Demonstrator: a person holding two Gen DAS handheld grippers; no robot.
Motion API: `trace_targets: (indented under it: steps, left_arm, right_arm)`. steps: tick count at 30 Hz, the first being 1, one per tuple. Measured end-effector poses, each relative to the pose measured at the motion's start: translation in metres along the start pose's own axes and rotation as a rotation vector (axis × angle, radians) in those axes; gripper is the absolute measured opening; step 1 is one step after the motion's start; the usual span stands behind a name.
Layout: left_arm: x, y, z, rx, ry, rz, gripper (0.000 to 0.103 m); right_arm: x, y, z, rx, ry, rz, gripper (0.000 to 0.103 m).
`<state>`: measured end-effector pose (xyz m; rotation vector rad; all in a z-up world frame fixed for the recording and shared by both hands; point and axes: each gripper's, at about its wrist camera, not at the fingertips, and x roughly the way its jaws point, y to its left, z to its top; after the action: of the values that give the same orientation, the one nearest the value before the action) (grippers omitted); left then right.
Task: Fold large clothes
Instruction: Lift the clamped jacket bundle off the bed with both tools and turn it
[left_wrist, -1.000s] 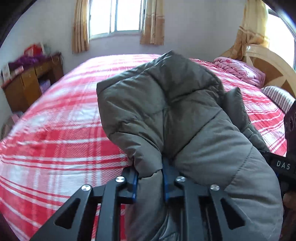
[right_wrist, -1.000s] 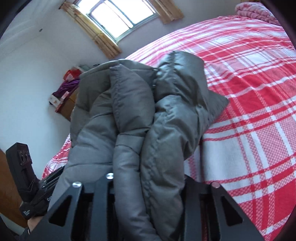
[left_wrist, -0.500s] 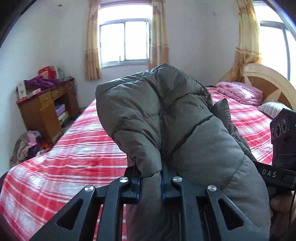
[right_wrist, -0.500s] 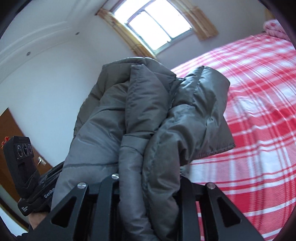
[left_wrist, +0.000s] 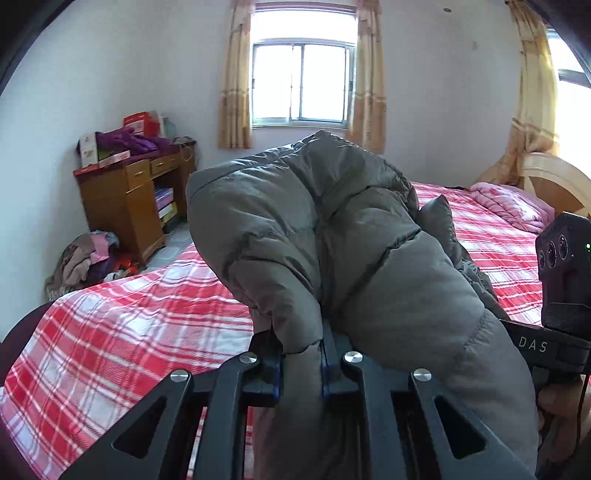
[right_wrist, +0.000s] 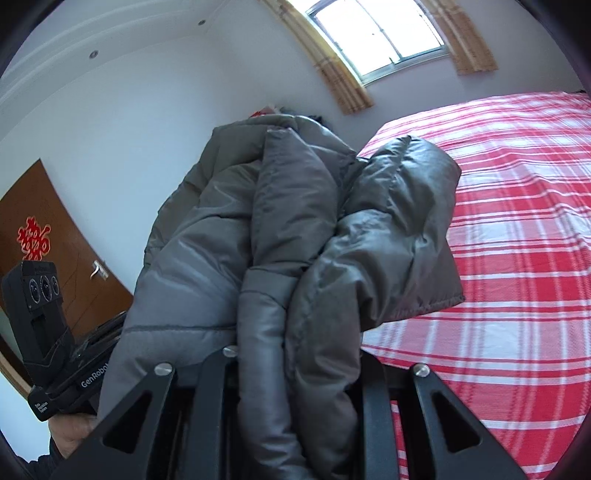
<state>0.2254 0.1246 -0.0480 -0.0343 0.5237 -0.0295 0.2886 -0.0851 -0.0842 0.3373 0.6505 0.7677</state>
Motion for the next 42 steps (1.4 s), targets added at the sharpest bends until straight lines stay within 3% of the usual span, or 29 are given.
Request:
trace_targets:
  steps: [6, 12, 42]
  left_arm:
    - [-0.005, 0.025, -0.007, -0.028, 0.006, 0.032, 0.014]
    - [-0.004, 0.049, -0.018, -0.062, 0.026, 0.05, 0.014]
    - [0.024, 0.111, -0.06, -0.132, 0.124, 0.081, 0.014]
  right_arm:
    - [0.033, 0.016, 0.01, -0.034, 0.049, 0.015, 0.024]
    - [0.071, 0.003, 0.03, -0.053, 0.096, 0.018, 0.024]
    - [0.12, -0.002, 0.029, -0.079, 0.229, 0.007, 0.024]
